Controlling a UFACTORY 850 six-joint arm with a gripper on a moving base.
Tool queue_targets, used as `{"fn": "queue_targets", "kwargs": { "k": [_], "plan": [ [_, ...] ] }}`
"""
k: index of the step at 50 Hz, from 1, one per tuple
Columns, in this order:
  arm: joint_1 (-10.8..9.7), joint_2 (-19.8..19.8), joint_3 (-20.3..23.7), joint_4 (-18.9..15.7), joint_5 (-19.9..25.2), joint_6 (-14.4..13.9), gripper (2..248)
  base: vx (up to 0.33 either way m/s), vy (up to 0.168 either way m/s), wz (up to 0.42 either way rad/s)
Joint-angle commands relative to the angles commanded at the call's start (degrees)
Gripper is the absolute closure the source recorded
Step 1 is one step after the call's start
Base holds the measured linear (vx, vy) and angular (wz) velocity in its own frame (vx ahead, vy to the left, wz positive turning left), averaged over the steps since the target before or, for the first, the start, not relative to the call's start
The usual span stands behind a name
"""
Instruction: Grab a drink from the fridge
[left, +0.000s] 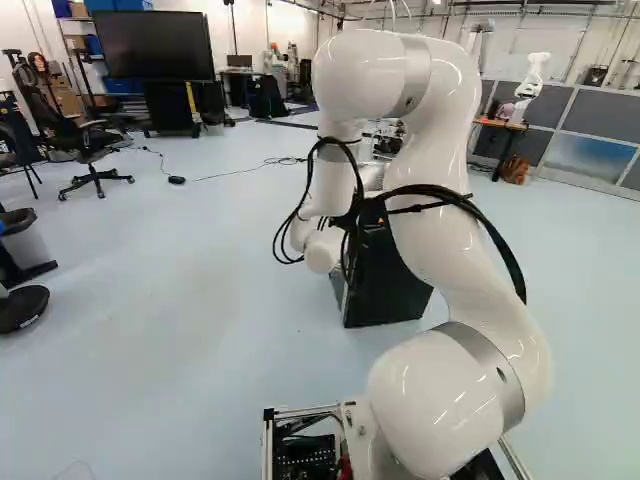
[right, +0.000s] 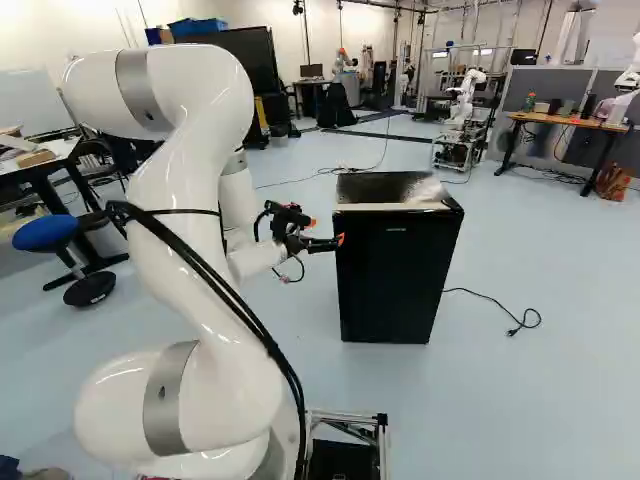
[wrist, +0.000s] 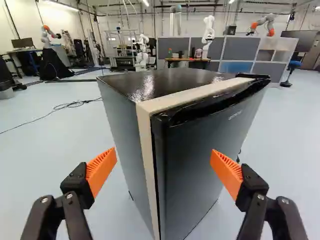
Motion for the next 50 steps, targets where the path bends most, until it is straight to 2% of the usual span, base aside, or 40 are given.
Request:
{"fn": "queue_targets", "kwargs": {
  "k": [17,50],
  "plan": [
    [-1.1,2.4,0.5,0.0,0.0,0.0,3,0.000,0.000,0.000],
    [-3.4,2.2,-0.2,0.0,0.0,0.0,3,0.000,0.000,0.000]
  ]
}}
